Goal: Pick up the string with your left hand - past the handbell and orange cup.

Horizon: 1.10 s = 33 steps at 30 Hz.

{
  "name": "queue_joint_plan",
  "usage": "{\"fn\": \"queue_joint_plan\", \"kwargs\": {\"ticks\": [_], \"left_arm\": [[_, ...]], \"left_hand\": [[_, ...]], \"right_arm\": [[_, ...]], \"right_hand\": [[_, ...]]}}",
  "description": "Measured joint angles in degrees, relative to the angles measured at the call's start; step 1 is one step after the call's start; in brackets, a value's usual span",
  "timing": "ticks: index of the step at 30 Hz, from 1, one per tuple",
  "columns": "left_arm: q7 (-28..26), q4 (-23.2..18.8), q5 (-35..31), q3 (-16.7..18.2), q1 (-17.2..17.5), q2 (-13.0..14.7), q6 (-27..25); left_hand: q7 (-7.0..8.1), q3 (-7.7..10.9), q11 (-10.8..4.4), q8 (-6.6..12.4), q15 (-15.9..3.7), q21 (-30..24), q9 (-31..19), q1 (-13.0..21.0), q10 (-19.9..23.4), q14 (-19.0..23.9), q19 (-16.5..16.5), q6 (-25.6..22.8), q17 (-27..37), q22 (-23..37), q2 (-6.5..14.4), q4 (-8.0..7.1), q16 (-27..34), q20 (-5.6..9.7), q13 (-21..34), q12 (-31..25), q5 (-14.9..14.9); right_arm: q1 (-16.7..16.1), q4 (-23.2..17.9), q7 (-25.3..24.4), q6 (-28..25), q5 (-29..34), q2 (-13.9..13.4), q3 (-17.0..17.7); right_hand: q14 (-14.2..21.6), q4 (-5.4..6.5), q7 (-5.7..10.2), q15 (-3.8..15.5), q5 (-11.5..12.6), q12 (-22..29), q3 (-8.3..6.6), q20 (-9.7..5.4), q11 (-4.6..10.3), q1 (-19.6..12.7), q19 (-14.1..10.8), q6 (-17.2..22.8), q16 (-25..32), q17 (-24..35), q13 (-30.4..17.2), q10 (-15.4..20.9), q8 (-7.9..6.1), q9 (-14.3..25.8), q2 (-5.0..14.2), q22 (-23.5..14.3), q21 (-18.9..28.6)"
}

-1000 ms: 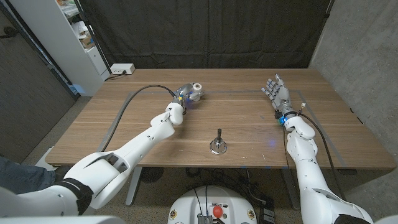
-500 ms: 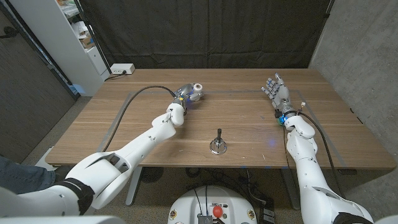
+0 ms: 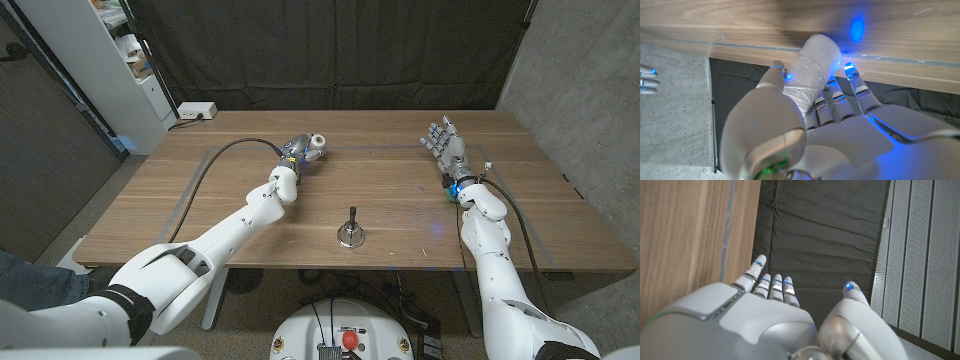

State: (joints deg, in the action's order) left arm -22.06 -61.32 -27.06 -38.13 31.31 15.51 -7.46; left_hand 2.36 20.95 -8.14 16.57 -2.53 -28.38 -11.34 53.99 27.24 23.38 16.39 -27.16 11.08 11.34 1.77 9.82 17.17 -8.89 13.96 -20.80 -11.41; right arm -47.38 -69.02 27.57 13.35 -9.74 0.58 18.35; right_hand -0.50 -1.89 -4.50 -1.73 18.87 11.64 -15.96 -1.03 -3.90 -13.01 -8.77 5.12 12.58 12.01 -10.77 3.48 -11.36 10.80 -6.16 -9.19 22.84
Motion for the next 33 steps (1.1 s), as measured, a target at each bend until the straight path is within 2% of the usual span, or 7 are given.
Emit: {"fn": "queue_joint_plan", "kwargs": {"ticks": [9,18,23,33], "left_arm": [[-0.53,0.61,0.13,-0.01,-0.22,-0.27,0.34],[-0.95,0.25,0.22,0.15,-0.15,-0.23,0.30],[-1.54,-0.24,0.20,0.34,0.17,-0.09,-0.14],[-2.23,-1.16,0.09,0.76,0.70,0.32,-0.46]], "left_hand": [[-0.10,-0.03,-0.24,-0.01,-0.11,-1.74,0.00,2.26,1.63,2.47,4.27,-1.75,0.36,-0.01,0.74,0.02,1.11,-1.23,0.57,-0.40,0.90],[-0.05,0.08,-0.34,0.46,-0.30,-2.63,-0.27,4.56,2.94,4.34,5.95,-3.20,0.97,-0.01,1.11,-0.09,2.60,-0.81,1.10,-0.72,0.93],[-0.18,0.09,-0.45,0.89,-0.23,-3.01,-0.27,4.66,3.66,6.07,6.46,-3.89,1.52,-0.01,1.01,-0.08,3.69,-0.30,1.37,-1.05,0.93],[0.31,0.08,-0.64,0.89,-0.24,-3.01,-0.26,4.95,4.08,6.68,7.13,-4.39,1.82,-0.02,0.72,-0.09,4.36,0.38,1.85,-1.05,0.94]], "right_arm": [[-0.37,-1.01,-0.41,-0.37,0.14,0.20,-0.19],[-0.81,-1.86,-0.65,-0.71,0.19,0.33,-0.35],[-1.07,-2.31,-0.71,-0.87,0.20,0.41,-0.50],[-1.56,-3.51,-0.94,-1.36,0.21,0.60,-0.75]], "right_hand": [[0.00,0.00,0.00,0.00,0.00,0.00,0.00,0.00,0.00,0.00,0.00,0.00,0.00,0.00,0.00,0.00,0.00,-0.01,0.00,0.00,-0.44],[0.00,0.00,0.00,0.00,-0.01,0.00,0.00,0.00,0.00,0.00,0.01,0.00,0.00,0.00,0.00,0.00,0.00,-0.01,0.00,0.00,-0.44],[0.00,0.00,0.00,0.00,-0.01,0.00,-0.01,0.00,0.00,-0.01,0.01,0.00,0.00,0.00,0.00,-0.01,0.00,-0.01,0.01,-0.30,-0.82],[0.00,0.00,-0.21,0.00,-0.01,0.00,-0.01,0.01,0.00,-0.31,0.01,0.21,0.00,0.00,0.00,-0.01,0.00,-0.02,0.31,-0.30,-0.83]]}}
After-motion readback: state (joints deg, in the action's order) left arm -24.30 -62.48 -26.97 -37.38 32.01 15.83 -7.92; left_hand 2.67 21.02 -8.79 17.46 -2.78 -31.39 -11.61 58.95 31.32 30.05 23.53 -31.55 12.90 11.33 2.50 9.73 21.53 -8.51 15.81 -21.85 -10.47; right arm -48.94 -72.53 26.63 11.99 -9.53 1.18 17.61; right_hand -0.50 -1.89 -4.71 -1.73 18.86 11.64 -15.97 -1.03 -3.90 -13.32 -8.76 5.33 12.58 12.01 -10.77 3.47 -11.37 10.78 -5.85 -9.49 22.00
